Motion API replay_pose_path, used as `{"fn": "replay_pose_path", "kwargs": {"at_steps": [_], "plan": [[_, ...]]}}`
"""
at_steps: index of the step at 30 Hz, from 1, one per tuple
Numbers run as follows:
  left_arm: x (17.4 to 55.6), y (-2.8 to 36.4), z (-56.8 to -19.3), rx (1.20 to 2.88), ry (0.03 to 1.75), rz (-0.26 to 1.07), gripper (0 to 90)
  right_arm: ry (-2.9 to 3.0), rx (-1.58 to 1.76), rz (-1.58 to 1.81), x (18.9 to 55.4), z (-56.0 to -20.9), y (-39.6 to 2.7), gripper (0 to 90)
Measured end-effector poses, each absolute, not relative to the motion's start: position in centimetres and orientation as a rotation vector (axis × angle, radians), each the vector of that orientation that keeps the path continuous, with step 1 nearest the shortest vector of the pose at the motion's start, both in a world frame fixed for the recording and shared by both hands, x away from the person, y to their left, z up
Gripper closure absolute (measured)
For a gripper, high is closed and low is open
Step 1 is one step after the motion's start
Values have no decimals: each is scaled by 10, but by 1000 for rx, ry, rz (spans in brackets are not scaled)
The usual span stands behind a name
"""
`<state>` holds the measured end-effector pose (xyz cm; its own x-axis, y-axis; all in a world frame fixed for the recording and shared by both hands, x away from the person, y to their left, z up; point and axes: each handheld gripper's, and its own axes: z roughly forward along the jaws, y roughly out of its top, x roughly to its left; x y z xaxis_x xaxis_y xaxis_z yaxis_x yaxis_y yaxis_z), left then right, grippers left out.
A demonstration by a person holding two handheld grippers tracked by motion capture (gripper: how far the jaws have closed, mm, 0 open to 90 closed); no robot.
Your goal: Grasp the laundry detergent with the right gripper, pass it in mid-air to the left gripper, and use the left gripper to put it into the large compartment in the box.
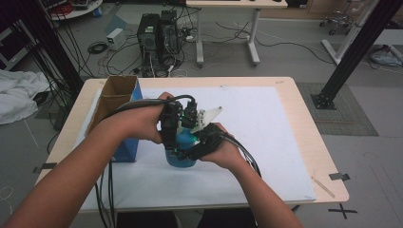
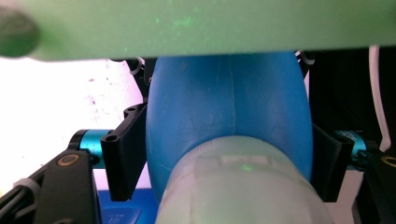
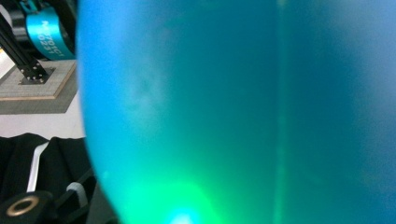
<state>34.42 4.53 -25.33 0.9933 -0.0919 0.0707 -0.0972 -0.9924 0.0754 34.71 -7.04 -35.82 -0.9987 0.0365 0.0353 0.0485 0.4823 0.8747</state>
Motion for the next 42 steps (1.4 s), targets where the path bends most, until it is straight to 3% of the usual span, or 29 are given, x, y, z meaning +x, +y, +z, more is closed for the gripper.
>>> {"fn": "replay_pose_path", "kwargs": {"at_steps": [3, 22, 42], "plan": [[344, 45, -253, 3058, -142, 82, 313, -2695, -79, -1589, 347, -358, -70, 465], [344, 47, -253, 3062, -142, 81, 372, -2702, -75, -1580, 347, -360, -68, 465], [344, 47, -246, 3069, -74, 37, 385, -2653, -53, -1600, 346, -358, -69, 442]]}}
